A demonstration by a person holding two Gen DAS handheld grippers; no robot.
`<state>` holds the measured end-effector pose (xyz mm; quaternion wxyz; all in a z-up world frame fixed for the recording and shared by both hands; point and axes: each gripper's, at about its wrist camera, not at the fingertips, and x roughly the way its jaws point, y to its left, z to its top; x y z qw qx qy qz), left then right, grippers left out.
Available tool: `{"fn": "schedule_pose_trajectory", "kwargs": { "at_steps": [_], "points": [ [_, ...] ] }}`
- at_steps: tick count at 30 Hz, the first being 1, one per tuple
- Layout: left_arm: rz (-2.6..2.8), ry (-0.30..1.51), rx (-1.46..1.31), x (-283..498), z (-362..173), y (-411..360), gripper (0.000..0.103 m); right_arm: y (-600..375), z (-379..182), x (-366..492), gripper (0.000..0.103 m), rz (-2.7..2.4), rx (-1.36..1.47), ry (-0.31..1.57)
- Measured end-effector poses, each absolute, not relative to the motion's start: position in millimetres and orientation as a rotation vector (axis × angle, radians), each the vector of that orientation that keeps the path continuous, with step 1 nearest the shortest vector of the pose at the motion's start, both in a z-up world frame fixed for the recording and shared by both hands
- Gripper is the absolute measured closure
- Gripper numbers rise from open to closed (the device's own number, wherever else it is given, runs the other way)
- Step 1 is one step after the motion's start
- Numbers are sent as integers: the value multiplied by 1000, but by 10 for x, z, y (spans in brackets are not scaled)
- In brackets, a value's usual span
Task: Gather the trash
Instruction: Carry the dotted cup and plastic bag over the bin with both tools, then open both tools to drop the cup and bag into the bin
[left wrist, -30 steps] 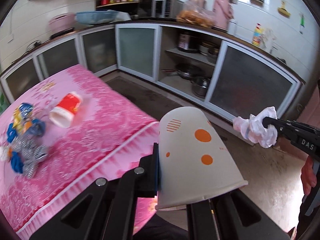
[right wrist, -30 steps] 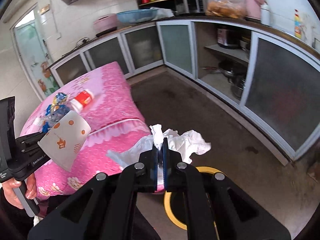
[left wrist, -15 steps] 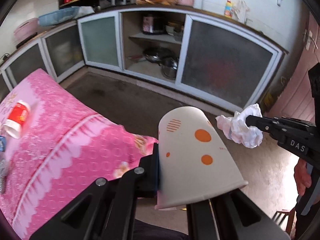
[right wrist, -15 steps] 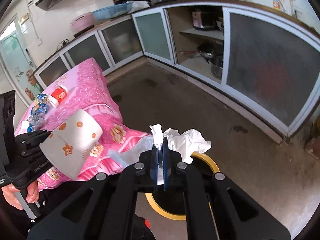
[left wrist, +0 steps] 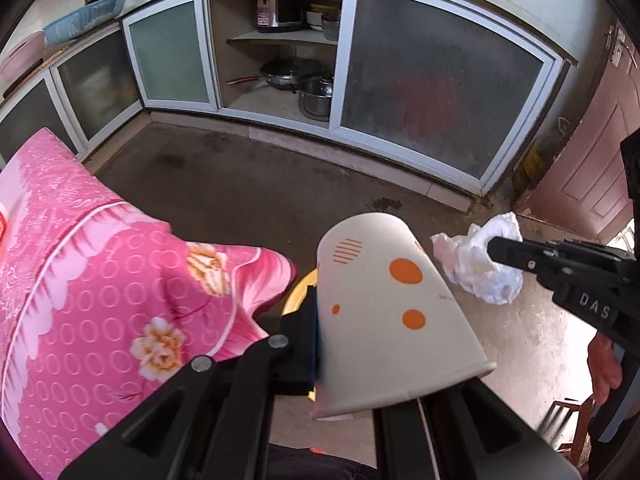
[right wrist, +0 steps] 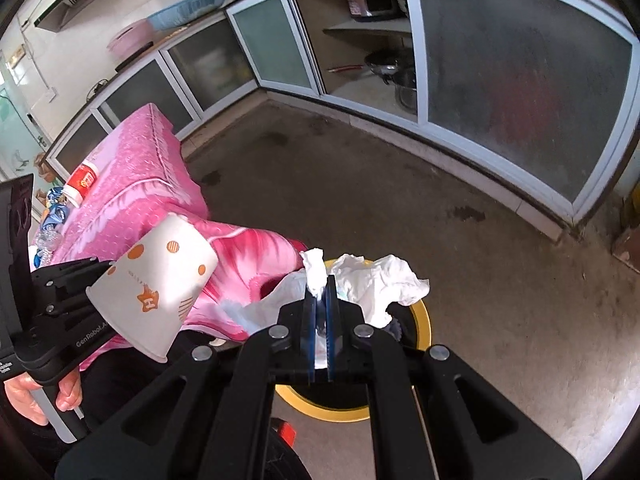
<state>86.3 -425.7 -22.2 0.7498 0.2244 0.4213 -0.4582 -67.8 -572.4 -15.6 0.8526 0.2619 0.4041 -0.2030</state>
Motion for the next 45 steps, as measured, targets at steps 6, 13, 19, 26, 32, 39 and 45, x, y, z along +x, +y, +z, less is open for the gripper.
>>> {"fn": "schedule_pose_trajectory", "kwargs": {
  "at_steps": [6, 13, 19, 26, 32, 39, 45],
  "points": [
    [-1009, 944, 523, 805, -399, -4395, 98, -5771, -382, -649, 100, -440, 572, 894],
    [-1001, 1002, 520, 844, -619, -4526, 98, -5845, -695, -595, 99, -444, 632, 947],
    [-986, 1015, 518, 878, -676, -4541, 83, -5924, -857, -538, 99, -431, 668, 990],
    [-976, 995, 465, 915, -589, -4476, 43, -5964, -956, -574, 85, -466, 662, 1029],
    [-999, 1001, 440, 906, -533, -4432, 43, -5986, -910, -659, 77, -488, 671, 1016],
    [-1033, 966, 394, 866, -311, -4286, 43, -5993, -697, -736, 77, -496, 657, 973],
    [-1011, 892, 306, 1025, 143, -3792, 41, -5876, -307, -680, 58, -442, 588, 854]
  ]
}}
